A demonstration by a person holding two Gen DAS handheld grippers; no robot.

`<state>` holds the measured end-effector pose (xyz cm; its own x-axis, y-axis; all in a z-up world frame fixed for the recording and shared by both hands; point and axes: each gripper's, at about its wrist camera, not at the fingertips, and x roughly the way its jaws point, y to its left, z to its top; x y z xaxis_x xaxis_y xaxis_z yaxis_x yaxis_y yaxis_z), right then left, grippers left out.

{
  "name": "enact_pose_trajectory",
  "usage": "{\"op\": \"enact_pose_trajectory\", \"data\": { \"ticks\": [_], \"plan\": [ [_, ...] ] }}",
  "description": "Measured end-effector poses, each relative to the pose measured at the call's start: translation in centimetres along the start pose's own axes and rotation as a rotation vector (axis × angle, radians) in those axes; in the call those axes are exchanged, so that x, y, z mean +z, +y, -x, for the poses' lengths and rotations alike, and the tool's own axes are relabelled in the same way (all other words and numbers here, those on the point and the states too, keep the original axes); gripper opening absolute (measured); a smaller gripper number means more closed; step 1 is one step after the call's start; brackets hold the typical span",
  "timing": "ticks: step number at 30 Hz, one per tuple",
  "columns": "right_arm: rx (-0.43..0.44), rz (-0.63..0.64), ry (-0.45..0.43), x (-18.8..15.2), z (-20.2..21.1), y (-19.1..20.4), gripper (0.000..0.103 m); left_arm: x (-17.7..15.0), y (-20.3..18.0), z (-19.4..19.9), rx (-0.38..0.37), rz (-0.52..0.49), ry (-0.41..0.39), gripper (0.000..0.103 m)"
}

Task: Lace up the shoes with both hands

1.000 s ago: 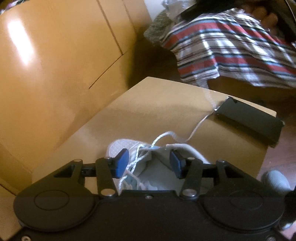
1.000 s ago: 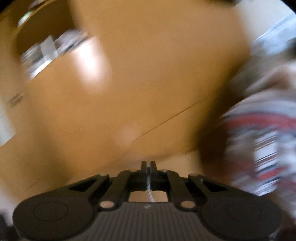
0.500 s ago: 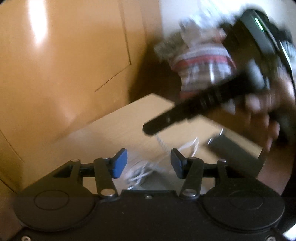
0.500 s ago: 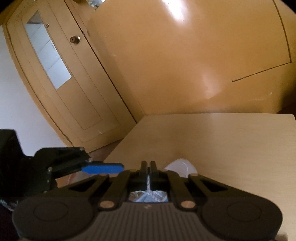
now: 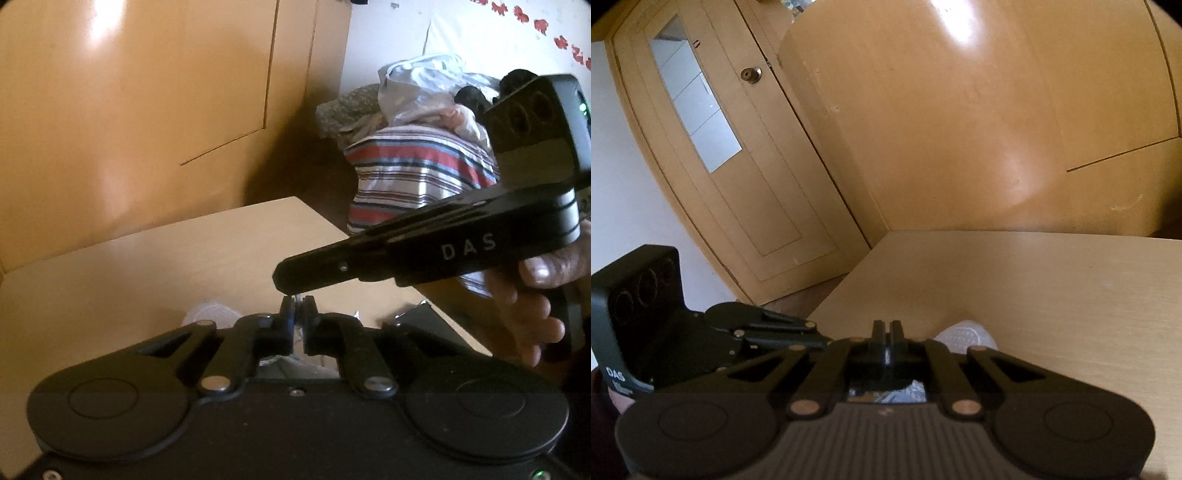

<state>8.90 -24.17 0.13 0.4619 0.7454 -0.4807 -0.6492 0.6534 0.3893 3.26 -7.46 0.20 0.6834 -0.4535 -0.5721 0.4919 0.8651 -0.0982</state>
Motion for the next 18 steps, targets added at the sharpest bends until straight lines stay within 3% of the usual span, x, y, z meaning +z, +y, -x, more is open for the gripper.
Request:
{"op": "enact_pose_trajectory", "data": {
  "ticks": [3, 7, 11, 18],
  "plan": [
    [-0.041, 0.015, -0.01, 0.1, 0.2, 0.2, 0.024, 0.0, 1.1, -0.3, 0.058, 0.022, 0.007, 0.002],
    [-0.164, 0.068, -0.017, -0.1, 0.3, 0.6, 0.039, 0.0, 2.4, -0.8, 0.12, 0.056, 0.003, 0.002],
    [-0.322, 0.174, 0.007, -0.6, -0.2, 1.2, 0.04, 0.1, 2.6, -0.4, 0.121, 0.063, -0.021, 0.002],
    [-0.36, 0.195, 0.041, -1.2, -0.8, 1.2, 0.04, 0.8, 1.9, -0.8, 0.105, 0.055, -0.06, 0.002]
  ]
}}
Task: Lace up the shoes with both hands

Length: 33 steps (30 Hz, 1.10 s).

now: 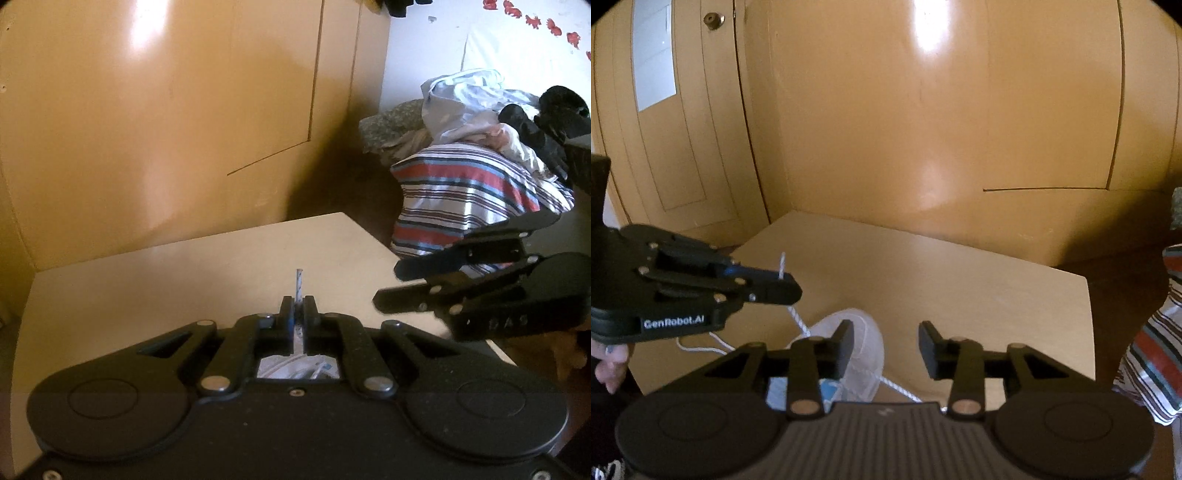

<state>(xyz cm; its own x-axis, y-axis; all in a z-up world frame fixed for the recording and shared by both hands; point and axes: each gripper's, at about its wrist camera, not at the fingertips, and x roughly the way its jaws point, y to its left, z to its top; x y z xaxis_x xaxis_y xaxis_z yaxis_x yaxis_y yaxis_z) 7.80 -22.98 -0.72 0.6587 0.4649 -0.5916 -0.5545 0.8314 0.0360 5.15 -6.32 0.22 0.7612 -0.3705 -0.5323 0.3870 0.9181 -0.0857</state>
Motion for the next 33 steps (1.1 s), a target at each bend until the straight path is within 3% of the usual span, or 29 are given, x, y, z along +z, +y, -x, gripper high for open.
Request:
{"op": "enact_pose_trajectory", "data": {
  "ticks": [4, 7, 12, 20, 23, 28, 33],
  "plan": [
    [-0.001, 0.034, 0.01, -0.1, 0.0, 0.7, 0.042, 0.4, -0.1, -0.3, 0.0, 0.008, -0.016, 0.002],
    [0.023, 0.058, 0.006, -0.1, 0.6, 1.1, 0.05, 0.6, -0.1, -0.3, -0.009, 0.019, -0.027, 0.002],
    [0.069, 0.122, -0.008, -0.5, 1.2, 2.2, 0.05, 0.6, 0.2, 0.0, -0.047, 0.054, -0.035, 0.002],
    [0.075, 0.144, -0.023, -0.5, 0.4, 2.7, 0.047, 0.3, 0.9, 0.4, -0.202, 0.168, -0.005, 0.002],
    [0.091, 0.154, -0.028, -0.6, -0.1, 2.9, 0.038, 0.1, 0.7, 0.5, -0.231, 0.175, 0.006, 0.002],
    [0.13, 0.155, -0.03, -0.6, -0.7, 3.0, 0.003, 0.2, 0.4, 0.6, -0.246, 0.182, 0.011, 0.002],
    [0.123, 0.168, -0.024, -0.6, -0.9, 3.1, 0.003, 0.5, 0.4, 1.1, -0.23, 0.169, 0.004, 0.004]
  ]
}}
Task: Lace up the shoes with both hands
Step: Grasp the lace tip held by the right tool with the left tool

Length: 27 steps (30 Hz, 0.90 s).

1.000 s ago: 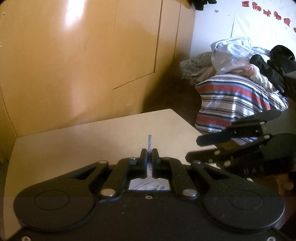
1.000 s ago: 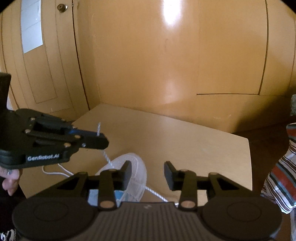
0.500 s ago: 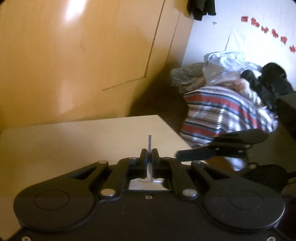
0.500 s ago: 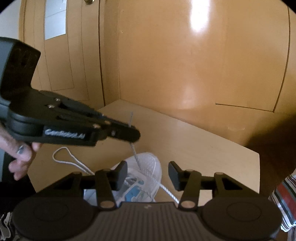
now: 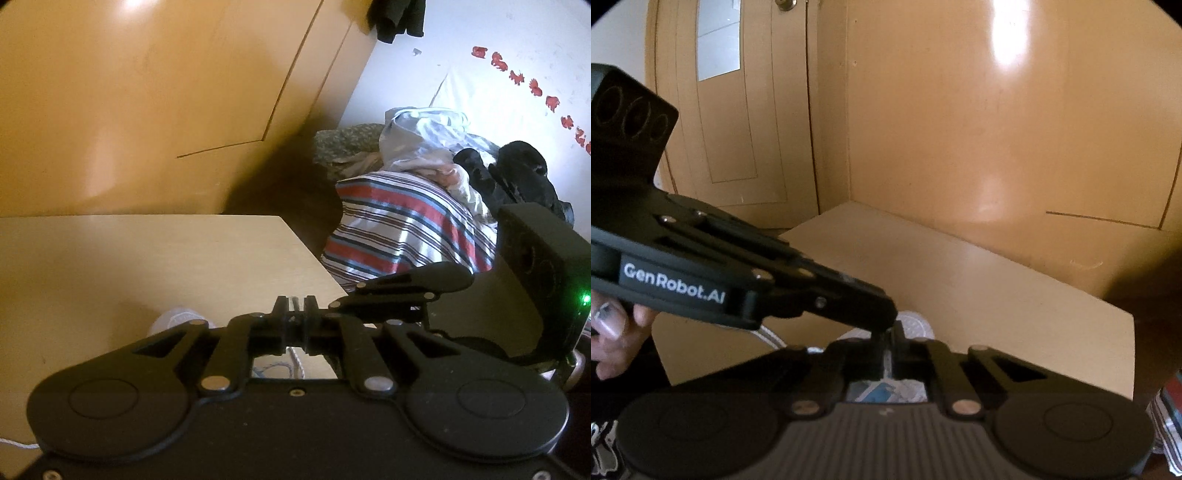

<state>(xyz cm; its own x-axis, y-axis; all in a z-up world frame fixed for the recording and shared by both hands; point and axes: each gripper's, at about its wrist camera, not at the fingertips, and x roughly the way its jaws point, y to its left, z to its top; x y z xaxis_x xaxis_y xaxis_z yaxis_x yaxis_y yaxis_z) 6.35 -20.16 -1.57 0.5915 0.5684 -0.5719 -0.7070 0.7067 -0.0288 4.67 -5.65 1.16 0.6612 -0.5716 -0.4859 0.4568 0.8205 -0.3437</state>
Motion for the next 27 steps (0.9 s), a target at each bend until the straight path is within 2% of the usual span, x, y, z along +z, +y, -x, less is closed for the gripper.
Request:
{"op": "enact_pose_trajectory", "data": {
  "ticks": [9, 15, 17, 20, 27],
  "plan": [
    [-0.001, -0.04, 0.016, -0.4, 0.3, 0.1, 0.003, 0.4, 0.5, 0.6, -0.006, 0.037, -0.021, 0.004],
    [0.006, -0.051, 0.017, -0.6, 0.3, 0.0, 0.004, 0.4, 0.1, 0.3, 0.015, 0.01, -0.031, 0.0],
    [-0.003, -0.037, 0.016, -0.6, 0.4, 0.2, 0.005, 0.5, 0.2, 0.3, 0.013, 0.011, -0.031, 0.0],
    [-0.008, -0.002, -0.001, -0.6, 1.0, 0.6, 0.018, 0.6, 0.4, 0.3, 0.014, 0.016, -0.027, 0.0],
    [-0.002, 0.063, -0.062, -0.6, 2.0, 1.4, 0.019, 0.3, 0.6, 0.0, 0.008, 0.013, -0.003, 0.0]
  ]
}}
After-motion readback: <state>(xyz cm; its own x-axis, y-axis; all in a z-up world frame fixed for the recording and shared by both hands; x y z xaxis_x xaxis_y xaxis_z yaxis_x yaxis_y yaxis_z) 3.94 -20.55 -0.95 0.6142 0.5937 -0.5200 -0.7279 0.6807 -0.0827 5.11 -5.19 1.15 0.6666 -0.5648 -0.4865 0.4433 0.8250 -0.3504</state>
